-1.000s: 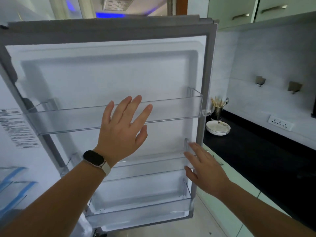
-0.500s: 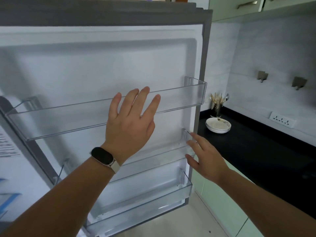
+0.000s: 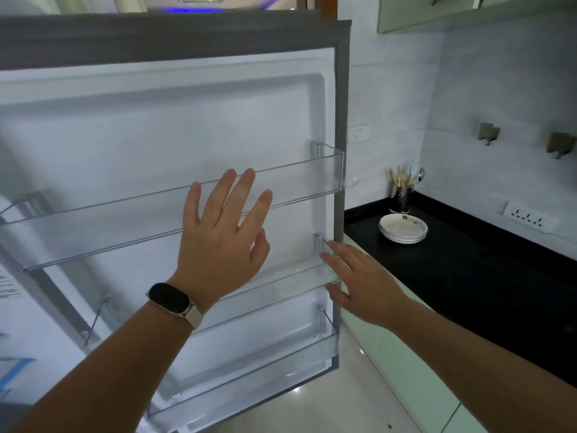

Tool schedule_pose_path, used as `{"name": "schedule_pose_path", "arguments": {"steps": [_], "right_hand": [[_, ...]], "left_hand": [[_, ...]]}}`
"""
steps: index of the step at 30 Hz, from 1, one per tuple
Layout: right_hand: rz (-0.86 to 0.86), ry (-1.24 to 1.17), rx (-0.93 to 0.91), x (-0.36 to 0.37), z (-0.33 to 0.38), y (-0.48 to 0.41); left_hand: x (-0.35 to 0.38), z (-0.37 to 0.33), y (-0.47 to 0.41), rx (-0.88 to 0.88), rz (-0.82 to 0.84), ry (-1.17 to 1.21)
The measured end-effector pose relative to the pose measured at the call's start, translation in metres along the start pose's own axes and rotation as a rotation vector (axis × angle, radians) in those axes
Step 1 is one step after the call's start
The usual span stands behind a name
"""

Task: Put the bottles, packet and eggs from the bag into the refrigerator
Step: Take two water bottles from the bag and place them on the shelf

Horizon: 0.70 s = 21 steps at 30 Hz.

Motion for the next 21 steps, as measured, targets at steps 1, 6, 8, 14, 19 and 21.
{"name": "schedule_pose_path", "arguments": {"steps": [1,6,8,14,19,21], "right_hand": [[0.010,-0.006,0.004,-0.004,-0.002,0.001],[0.030,0.008,0.063,-0.031,-0.015,0.018],[0.058,0.030,0.104,-0.040,-0.021,0.031],[0.168,0.120,0.280,-0.059,-0.035,0.077],[0.223,0.185,0.480,-0.086,-0.024,0.118],[0.245,0.215,0.566,-0.093,-0.014,0.136]], "left_hand": [[0.002,-0.007,0.000,0.030,0.009,0.027],[0.023,-0.050,0.001,0.179,0.165,0.255],[0.030,-0.070,-0.001,0.201,0.219,0.329],[0.043,-0.121,0.001,0.224,0.376,0.529],[0.047,-0.154,0.006,0.289,0.446,0.694],[0.045,-0.168,0.010,0.324,0.466,0.765]]}}
Point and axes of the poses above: each hand's wrist, its own y-axis away from the middle knuckle, its own x-axis out of the palm, z = x × y, the point moved 2 cm from there along -y, towards the middle knuckle, and after that the axes turned 1 degree about -x, right-handed, at the moved point
